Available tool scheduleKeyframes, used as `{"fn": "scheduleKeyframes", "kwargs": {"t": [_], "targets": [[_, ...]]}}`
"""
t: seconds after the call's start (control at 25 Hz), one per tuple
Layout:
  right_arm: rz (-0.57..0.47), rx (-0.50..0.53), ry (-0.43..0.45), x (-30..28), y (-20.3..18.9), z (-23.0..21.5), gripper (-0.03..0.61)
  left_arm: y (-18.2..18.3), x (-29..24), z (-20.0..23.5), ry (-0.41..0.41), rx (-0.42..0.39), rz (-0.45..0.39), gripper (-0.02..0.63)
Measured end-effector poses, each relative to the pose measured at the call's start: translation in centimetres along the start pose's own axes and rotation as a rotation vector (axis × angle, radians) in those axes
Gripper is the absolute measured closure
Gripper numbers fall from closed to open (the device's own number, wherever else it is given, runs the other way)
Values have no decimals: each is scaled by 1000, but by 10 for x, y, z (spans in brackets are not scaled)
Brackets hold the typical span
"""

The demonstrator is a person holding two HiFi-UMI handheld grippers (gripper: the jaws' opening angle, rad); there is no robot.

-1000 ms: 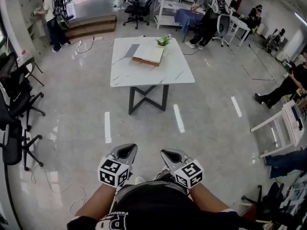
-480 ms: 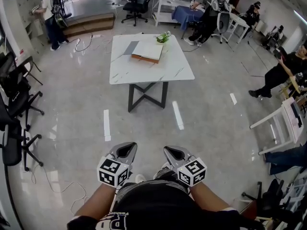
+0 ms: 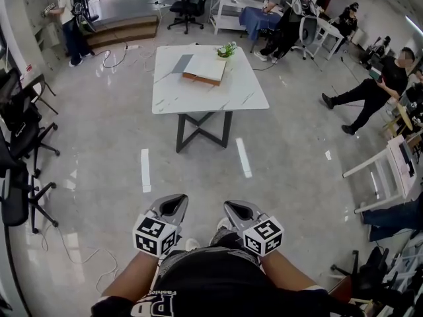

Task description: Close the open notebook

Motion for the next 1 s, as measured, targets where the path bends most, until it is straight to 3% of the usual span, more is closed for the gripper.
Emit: {"fn": "scheduleKeyframes", "kwargs": {"t": [0.6,1.0], "targets": [[9,-5,31,-22,3,-18,578,-2,-20,9,11,25,18,554],[21,0,57,-61,28,-65,578,27,-68,38,23,32,30,554]]}}
Point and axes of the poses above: the fingertips, and each gripper's own axes: x backward along the fingers, z to its left, y out of its top, the point moved 4 cm from there along x, backward along the fingers, and after that the axes turned 1 degree about z, right-handed, at the moved point
